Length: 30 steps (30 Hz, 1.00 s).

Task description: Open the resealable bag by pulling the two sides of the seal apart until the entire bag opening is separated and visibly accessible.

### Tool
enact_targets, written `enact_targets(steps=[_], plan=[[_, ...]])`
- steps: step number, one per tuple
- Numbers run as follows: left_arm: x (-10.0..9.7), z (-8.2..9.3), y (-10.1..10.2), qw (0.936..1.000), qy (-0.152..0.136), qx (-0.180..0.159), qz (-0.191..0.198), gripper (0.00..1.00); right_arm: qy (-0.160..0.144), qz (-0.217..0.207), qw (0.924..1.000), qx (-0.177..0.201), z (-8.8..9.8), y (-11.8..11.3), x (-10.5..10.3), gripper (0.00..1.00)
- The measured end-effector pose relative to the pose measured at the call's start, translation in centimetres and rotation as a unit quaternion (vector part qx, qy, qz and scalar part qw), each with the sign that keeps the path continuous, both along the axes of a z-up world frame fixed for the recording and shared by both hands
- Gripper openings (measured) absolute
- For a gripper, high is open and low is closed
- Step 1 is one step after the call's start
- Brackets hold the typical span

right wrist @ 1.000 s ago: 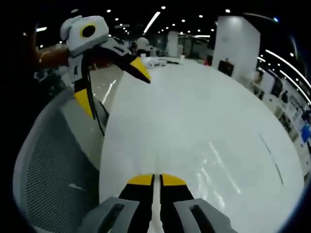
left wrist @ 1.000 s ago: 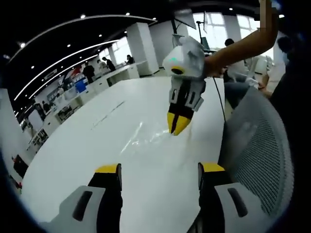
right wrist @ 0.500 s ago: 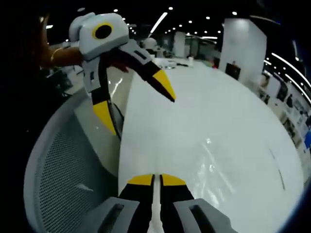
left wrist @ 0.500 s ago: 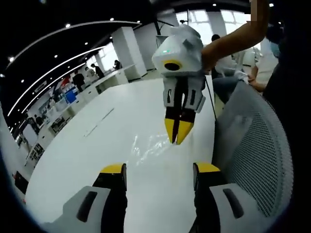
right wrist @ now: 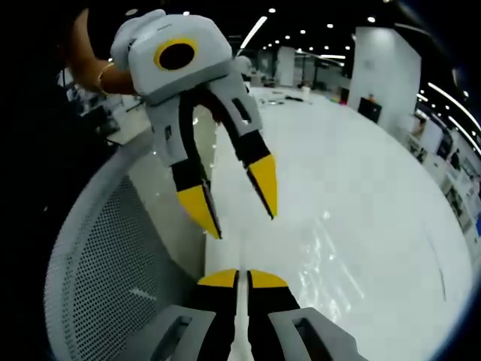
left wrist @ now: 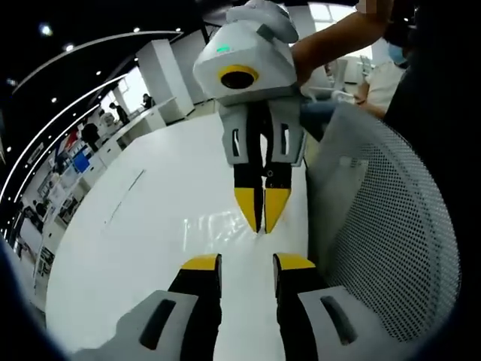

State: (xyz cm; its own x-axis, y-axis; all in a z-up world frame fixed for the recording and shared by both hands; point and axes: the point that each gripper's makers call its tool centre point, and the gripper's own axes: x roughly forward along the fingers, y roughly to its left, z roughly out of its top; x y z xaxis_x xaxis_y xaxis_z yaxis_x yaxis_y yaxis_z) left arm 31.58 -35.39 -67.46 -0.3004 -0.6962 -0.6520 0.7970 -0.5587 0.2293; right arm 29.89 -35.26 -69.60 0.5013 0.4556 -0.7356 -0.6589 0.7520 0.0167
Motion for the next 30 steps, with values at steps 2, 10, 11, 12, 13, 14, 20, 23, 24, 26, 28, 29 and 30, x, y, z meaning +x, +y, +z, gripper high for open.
enact_targets(steps=[2, 10, 11, 12, 13, 14, 20, 23, 24, 26, 28, 29, 30], plan=[[-0.3, -0.2, -0.1, 1.0000, -0.003, 0.002, -0.008, 0.24, 0.003, 0.003, 1.0000, 0.000, -0.1, 0.2, -0.1, 0.00], [-1.7, -1.0, -0.1, 0.9975, -0.028, 0.023, -0.060, 0.07, 0.001, 0.012, 0.9999, -0.004, 0.0, 0.9, -0.2, 0.00], [-1.8, -1.1, -0.1, 0.9970, -0.034, 0.025, -0.064, 0.04, 0.000, 0.013, 0.9999, -0.005, 0.0, 0.9, -0.2, 0.00], [-2.1, -1.4, 0.1, 0.9954, -0.044, 0.031, -0.079, 0.04, -0.002, 0.015, 0.9998, -0.015, 0.0, 0.8, -0.2, 0.00], [-2.2, -1.4, 0.1, 0.9948, -0.051, 0.030, -0.083, 0.02, -0.001, 0.023, 0.9995, -0.024, -0.1, 0.9, -0.4, 0.00], [-2.3, -1.5, 0.1, 0.9946, -0.052, 0.030, -0.085, 0.01, -0.001, 0.024, 0.9994, -0.025, -0.1, 1.0, -0.4, 0.00], [-2.8, -2.1, 0.5, 0.9876, -0.078, 0.035, -0.131, 0.00, -0.016, 0.047, 0.9962, -0.071, -0.7, 1.2, -0.8, 0.00], [-2.6, -2.2, 0.5, 0.9868, -0.083, 0.038, -0.134, 0.00, -0.034, 0.053, 0.9935, -0.095, -0.8, 1.3, -0.7, 0.01], [-2.6, -2.2, 0.4, 0.9871, -0.081, 0.037, -0.133, 0.00, -0.039, 0.052, 0.9927, -0.102, -0.9, 1.4, -0.7, 0.01], [-2.7, -2.1, 0.5, 0.9879, -0.074, 0.038, -0.131, 0.00, -0.042, 0.049, 0.9924, -0.105, -1.1, 1.5, -0.6, 0.02], [-2.7, -2.0, 0.5, 0.9885, -0.071, 0.036, -0.128, 0.00, -0.043, 0.048, 0.9923, -0.106, -1.1, 1.5, -0.6, 0.02], [-2.7, -2.0, 0.4, 0.9887, -0.070, 0.035, -0.127, 0.00, -0.047, 0.043, 0.9925, -0.104, -1.0, 1.4, -0.4, 0.02], [-2.7, -2.0, 0.4, 0.9897, -0.067, 0.034, -0.121, 0.00, -0.048, 0.038, 0.9927, -0.104, -0.9, 1.4, -0.3, 0.02]])
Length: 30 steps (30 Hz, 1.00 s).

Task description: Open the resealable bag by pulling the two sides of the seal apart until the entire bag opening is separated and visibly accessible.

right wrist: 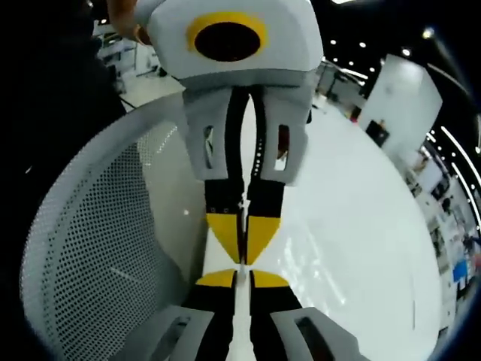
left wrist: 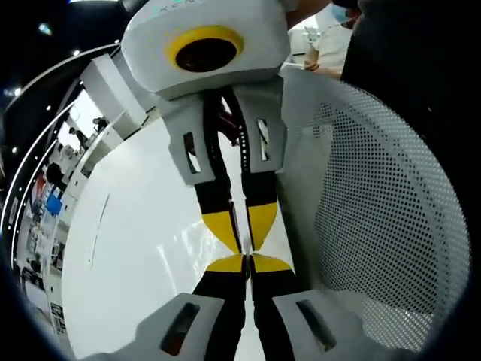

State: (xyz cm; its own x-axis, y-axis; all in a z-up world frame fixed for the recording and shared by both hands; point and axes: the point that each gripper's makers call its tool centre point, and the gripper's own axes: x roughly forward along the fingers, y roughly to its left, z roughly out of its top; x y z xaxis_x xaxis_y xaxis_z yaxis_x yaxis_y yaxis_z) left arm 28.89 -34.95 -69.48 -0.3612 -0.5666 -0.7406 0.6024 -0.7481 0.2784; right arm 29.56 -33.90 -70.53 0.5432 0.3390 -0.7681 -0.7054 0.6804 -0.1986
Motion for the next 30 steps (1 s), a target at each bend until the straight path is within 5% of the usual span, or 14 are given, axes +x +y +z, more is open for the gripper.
enact_targets(steps=[30], plan=[[0.4, 0.5, 0.1, 0.9981, 0.032, -0.002, 0.052, 0.00, 0.006, -0.015, 0.9998, -0.010, -0.5, -1.2, -0.7, 0.00]])
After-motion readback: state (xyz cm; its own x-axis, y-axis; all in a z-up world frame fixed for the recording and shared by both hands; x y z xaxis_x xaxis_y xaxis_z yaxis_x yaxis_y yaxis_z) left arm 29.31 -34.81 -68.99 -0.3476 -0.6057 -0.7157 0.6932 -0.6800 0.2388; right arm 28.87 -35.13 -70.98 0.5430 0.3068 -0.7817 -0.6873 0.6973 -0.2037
